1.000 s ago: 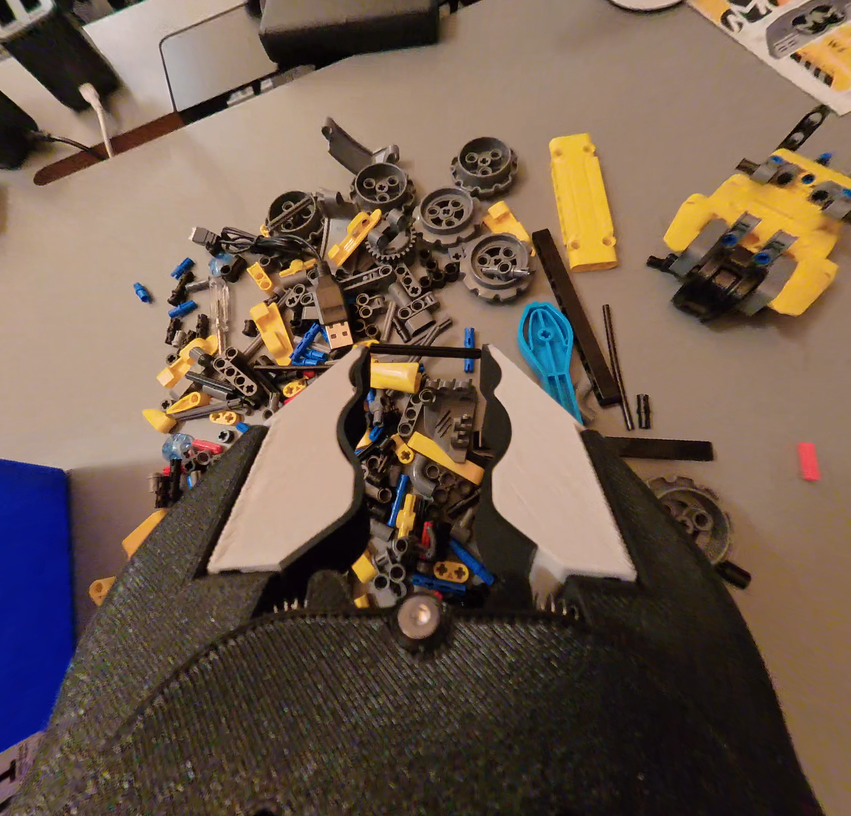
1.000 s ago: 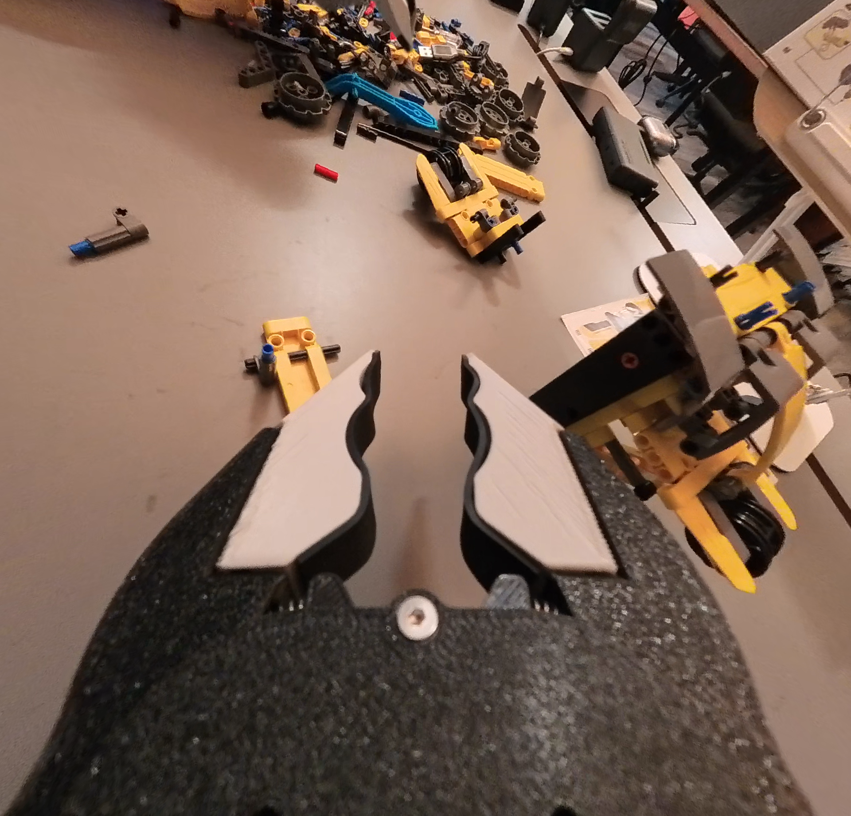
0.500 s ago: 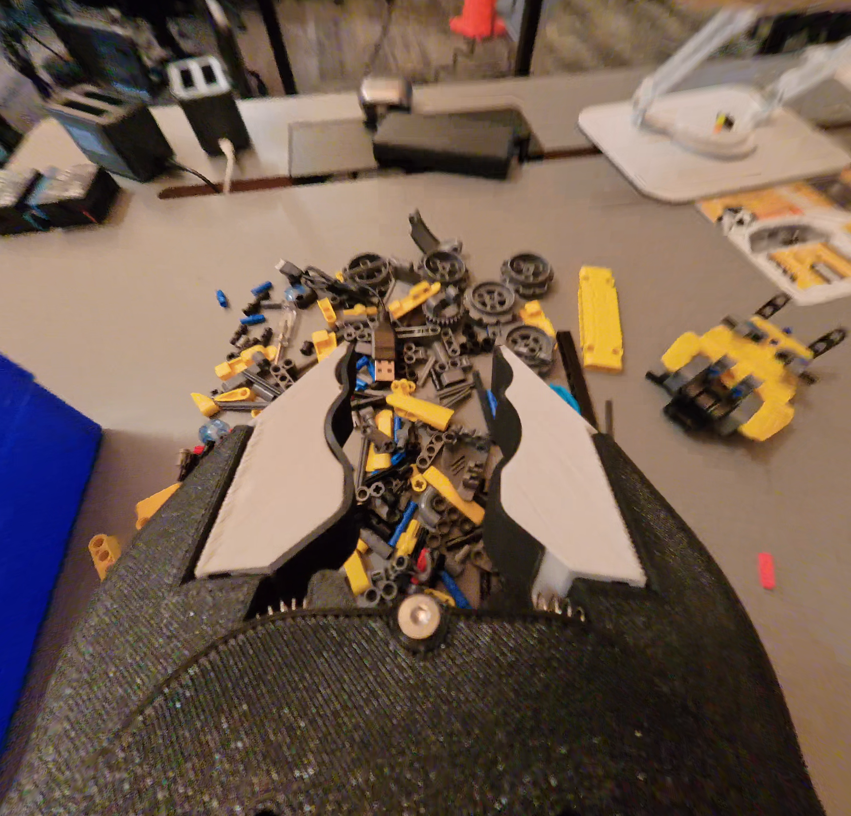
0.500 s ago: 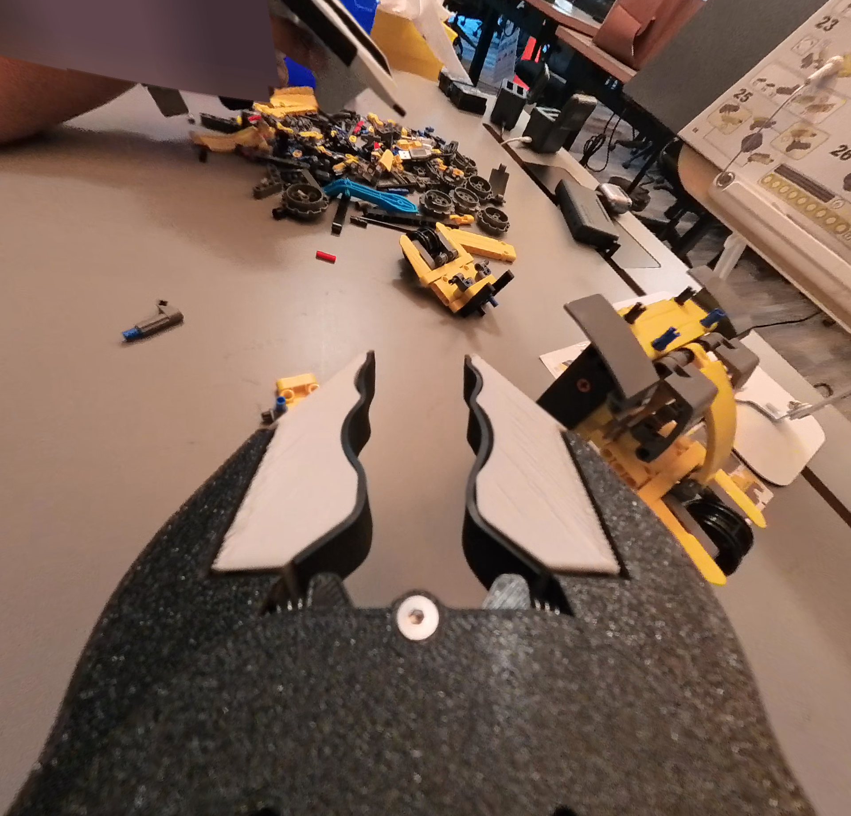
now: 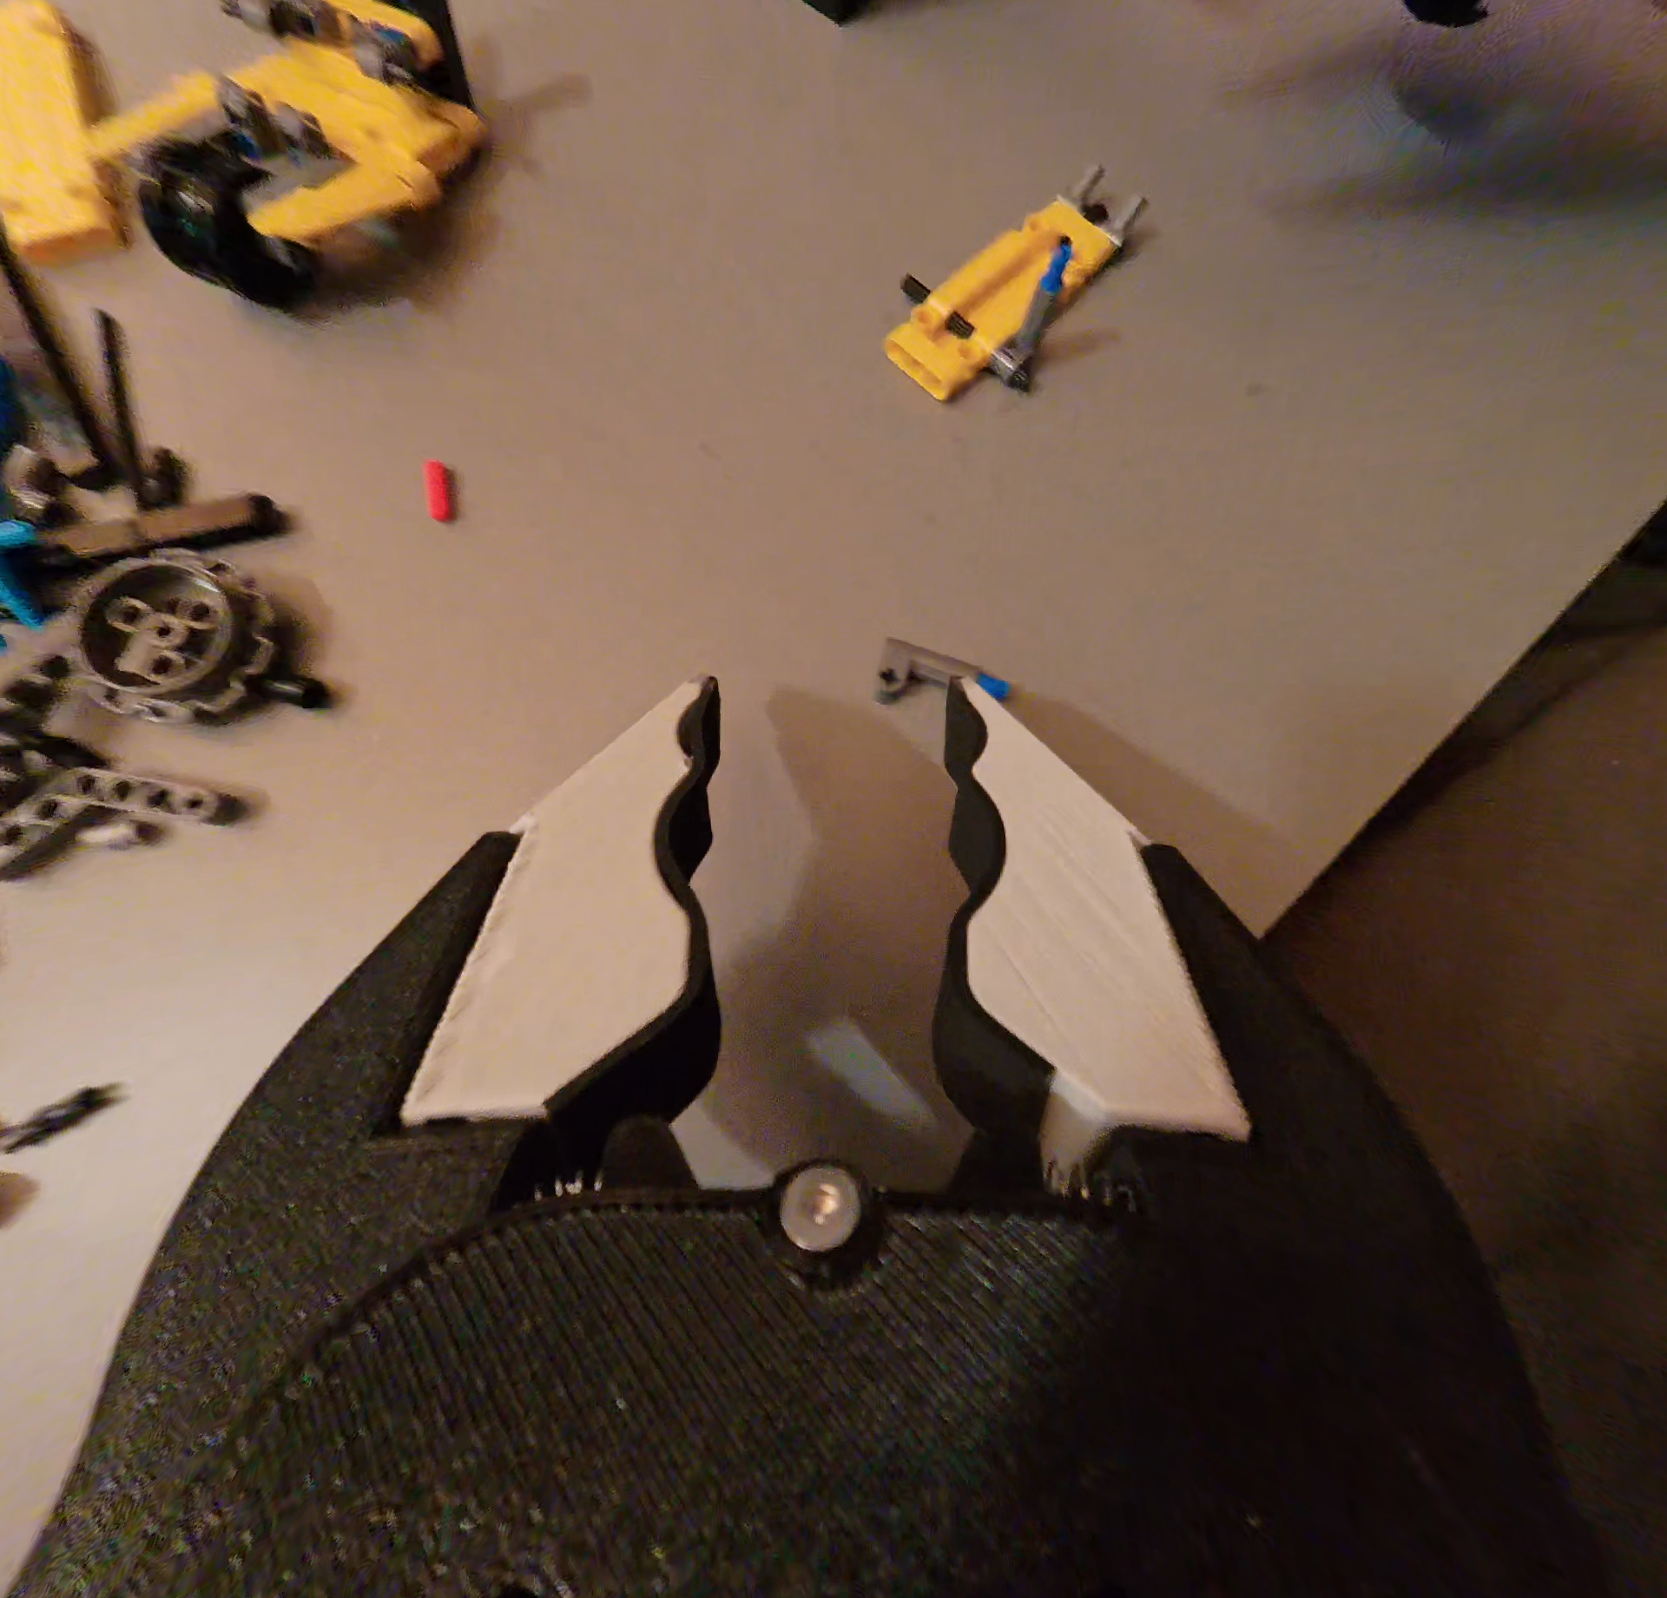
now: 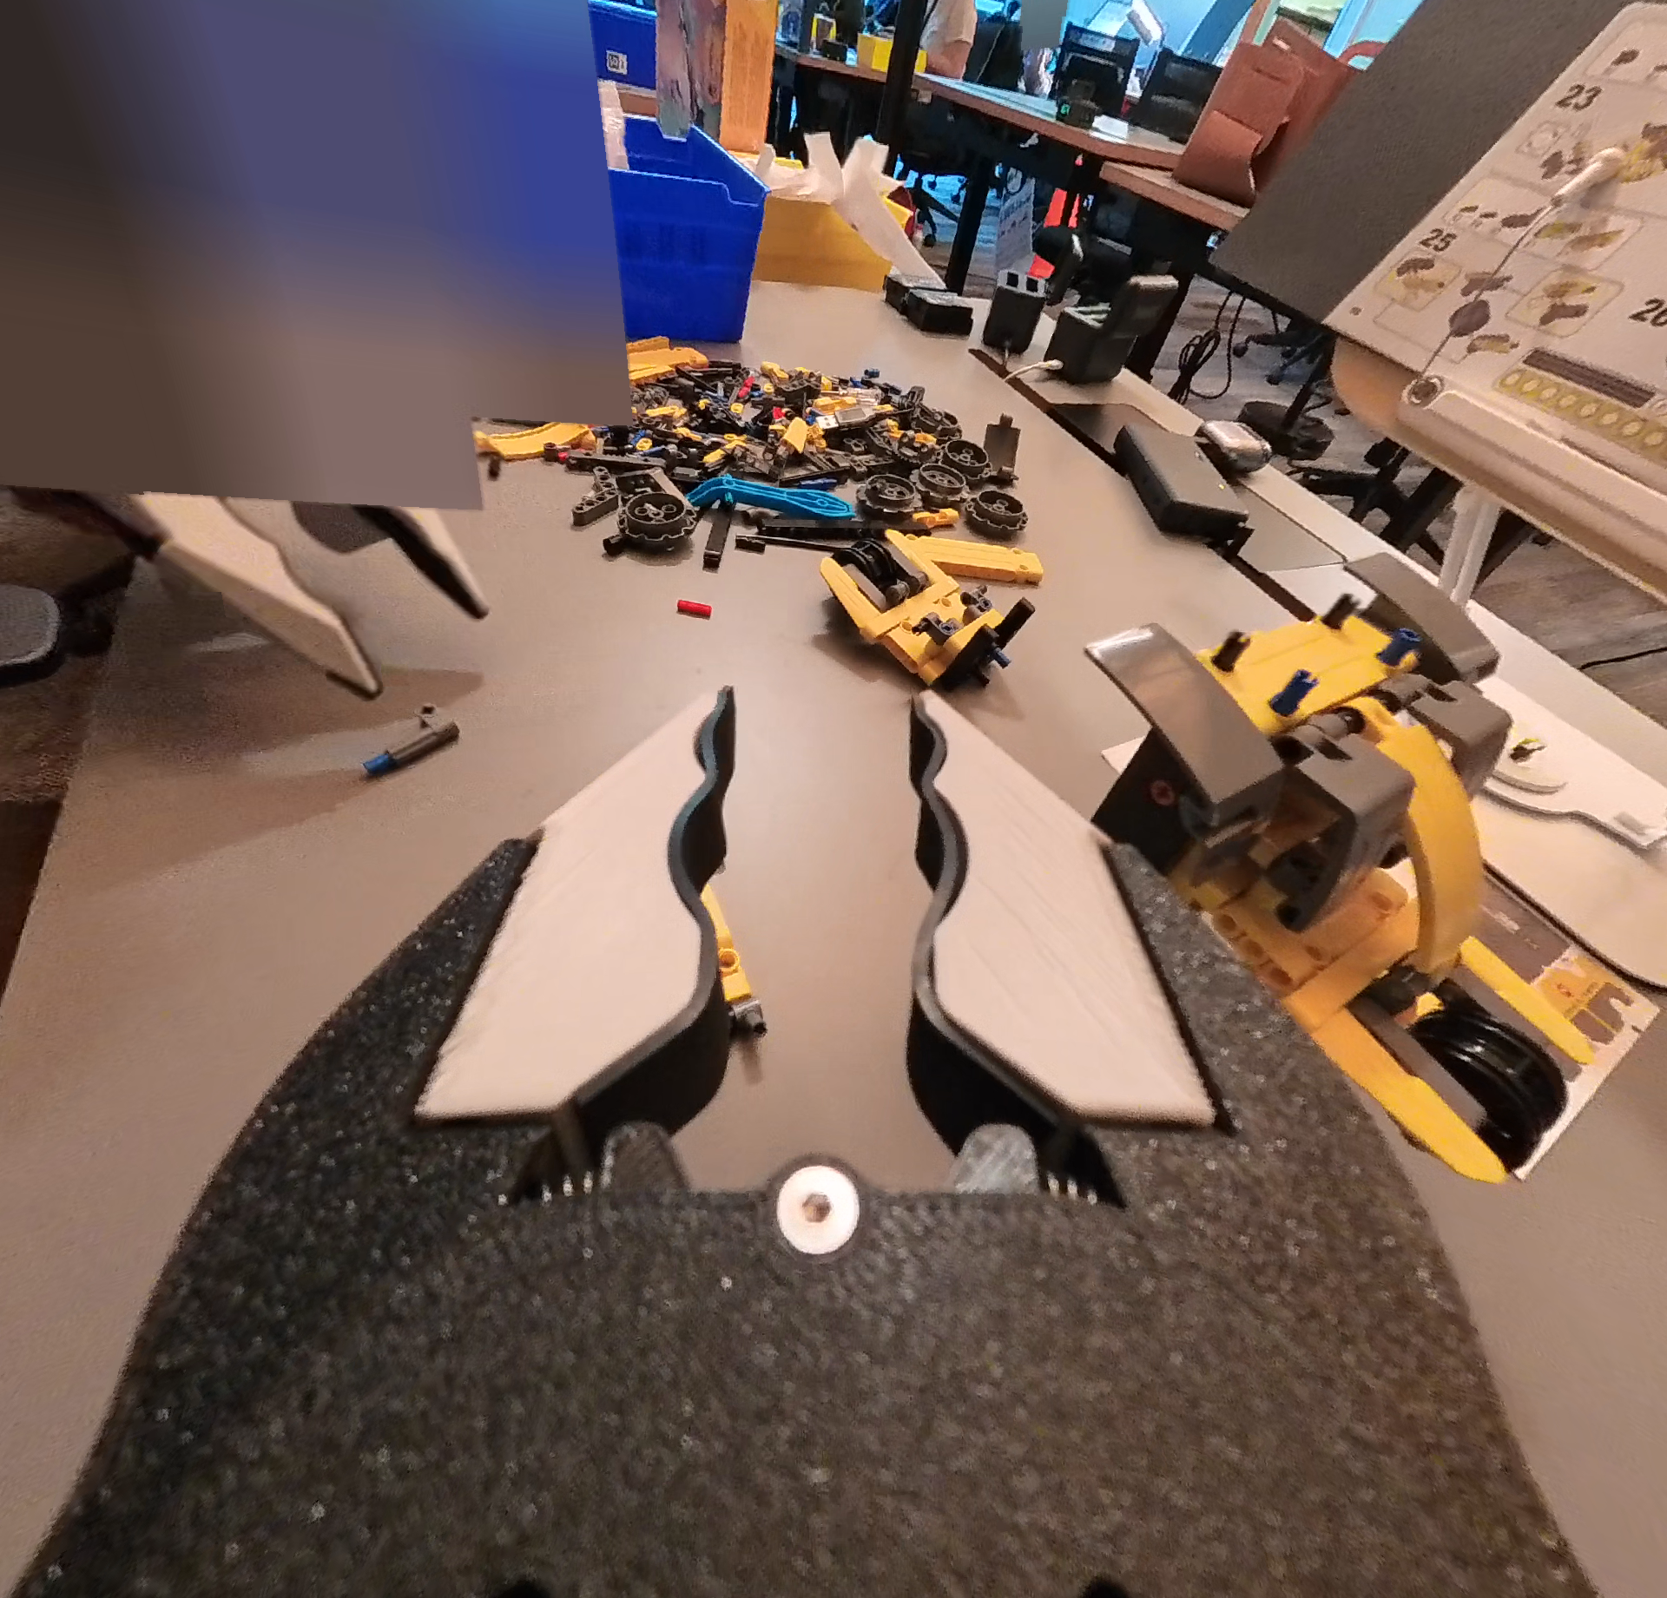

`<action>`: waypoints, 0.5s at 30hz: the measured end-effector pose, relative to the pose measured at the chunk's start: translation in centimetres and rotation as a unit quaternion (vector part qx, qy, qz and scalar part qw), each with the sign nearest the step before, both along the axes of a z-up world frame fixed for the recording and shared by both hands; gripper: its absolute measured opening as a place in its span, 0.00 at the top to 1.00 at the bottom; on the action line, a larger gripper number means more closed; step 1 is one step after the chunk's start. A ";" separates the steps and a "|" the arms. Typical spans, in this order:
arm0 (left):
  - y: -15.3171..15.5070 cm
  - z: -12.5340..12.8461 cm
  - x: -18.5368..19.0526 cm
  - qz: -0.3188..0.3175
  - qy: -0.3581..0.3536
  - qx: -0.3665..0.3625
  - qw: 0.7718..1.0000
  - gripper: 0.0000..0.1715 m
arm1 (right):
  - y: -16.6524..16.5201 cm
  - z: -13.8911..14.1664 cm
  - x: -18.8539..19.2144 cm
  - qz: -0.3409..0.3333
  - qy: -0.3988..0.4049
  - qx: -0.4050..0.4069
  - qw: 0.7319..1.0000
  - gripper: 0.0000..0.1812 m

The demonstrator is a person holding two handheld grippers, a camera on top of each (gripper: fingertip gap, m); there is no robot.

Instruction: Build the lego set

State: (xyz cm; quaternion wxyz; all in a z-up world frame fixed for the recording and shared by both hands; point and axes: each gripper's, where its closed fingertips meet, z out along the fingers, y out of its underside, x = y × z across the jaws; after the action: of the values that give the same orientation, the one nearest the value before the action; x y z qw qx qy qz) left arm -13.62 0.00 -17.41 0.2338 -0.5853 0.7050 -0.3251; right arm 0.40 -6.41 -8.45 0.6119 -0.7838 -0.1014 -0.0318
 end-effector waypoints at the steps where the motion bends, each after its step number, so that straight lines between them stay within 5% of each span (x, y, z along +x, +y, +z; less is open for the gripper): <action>1: -0.4 -0.2 -0.2 0.000 0.001 -0.012 1.000 0.73 | 0.0 0.0 -0.1 0.001 -0.001 0.001 1.000 0.79; 15: -0.7 -1.7 0.5 -0.034 0.008 0.037 0.999 0.83 | 0.2 -1.1 -0.2 0.008 -0.007 -0.023 1.000 0.79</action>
State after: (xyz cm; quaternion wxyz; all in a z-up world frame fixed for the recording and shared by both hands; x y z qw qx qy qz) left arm -13.17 -0.74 -19.14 0.2385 -0.5544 0.7380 -0.3020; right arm 0.25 -6.20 -9.52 0.5934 -0.7964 -0.1126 -0.0302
